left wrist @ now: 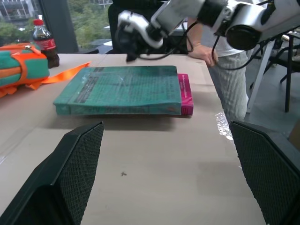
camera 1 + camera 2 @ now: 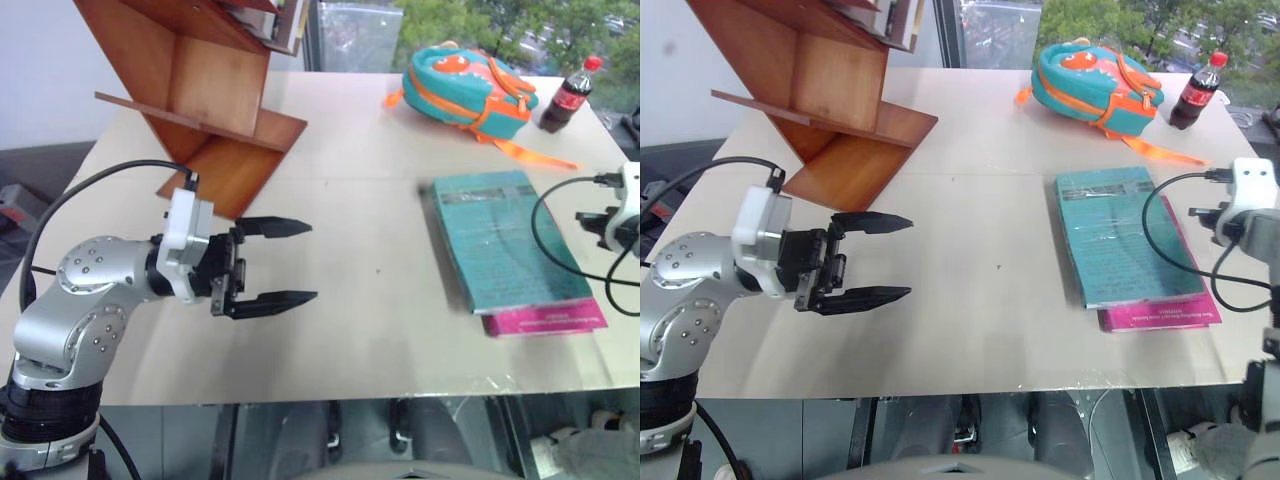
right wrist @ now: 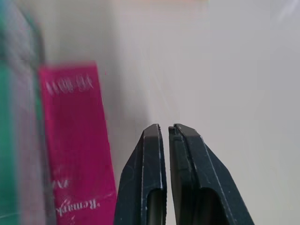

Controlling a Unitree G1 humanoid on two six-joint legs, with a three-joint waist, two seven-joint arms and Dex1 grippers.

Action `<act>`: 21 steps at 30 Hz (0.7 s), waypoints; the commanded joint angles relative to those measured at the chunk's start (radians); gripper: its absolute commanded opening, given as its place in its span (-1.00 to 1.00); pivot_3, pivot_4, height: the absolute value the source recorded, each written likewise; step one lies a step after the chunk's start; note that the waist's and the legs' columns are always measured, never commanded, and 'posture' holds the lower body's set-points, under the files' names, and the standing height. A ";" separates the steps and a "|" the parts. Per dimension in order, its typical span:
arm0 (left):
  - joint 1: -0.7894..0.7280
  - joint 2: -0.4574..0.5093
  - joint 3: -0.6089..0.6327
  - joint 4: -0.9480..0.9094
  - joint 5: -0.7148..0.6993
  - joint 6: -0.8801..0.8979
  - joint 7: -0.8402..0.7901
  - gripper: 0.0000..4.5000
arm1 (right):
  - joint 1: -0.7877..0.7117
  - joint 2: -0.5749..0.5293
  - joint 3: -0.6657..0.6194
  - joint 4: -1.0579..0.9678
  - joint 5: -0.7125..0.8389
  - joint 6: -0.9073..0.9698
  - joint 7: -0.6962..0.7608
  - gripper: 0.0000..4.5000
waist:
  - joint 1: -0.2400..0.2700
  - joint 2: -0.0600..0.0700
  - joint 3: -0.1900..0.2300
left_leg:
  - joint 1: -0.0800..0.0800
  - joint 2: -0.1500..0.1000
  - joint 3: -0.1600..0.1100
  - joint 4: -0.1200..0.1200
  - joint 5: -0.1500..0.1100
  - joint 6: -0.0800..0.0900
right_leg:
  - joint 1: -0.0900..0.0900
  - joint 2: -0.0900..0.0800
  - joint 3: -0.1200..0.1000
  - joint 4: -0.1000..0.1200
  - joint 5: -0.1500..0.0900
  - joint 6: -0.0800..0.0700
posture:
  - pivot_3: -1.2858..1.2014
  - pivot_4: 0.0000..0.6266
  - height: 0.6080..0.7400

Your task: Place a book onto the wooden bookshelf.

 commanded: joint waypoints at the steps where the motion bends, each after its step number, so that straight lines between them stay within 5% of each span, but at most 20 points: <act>1: 0.008 0.017 0.032 -0.045 -0.008 -0.009 0.009 1.00 | -0.052 0.004 -0.019 0.064 -0.005 0.058 0.031 -0.86 | -0.001 0.000 0.000 | 0.000 0.000 0.000 0.000 0.000 0.000 | 0.000 0.000 0.000 0.000 0.000 0.000 | 0.03 -0.52 1.00; 15: 0.073 0.029 0.071 -0.030 -0.003 -0.018 0.029 1.00 | -0.037 0.289 -0.116 -0.217 0.080 0.318 0.060 -0.86 | -0.017 0.001 0.000 | 0.002 0.002 0.001 0.000 0.000 -0.001 | -0.001 0.002 0.002 0.003 0.000 0.000 | 0.03 -0.52 1.00; 21: 0.095 0.029 0.078 -0.002 0.032 -0.021 0.048 1.00 | 0.044 0.327 -0.097 -0.349 0.050 0.150 0.076 -0.86 | -0.006 0.002 0.000 | 0.002 0.001 0.001 0.000 0.000 -0.001 | -0.001 0.001 0.002 0.002 0.000 0.000 | 0.03 -0.52 1.00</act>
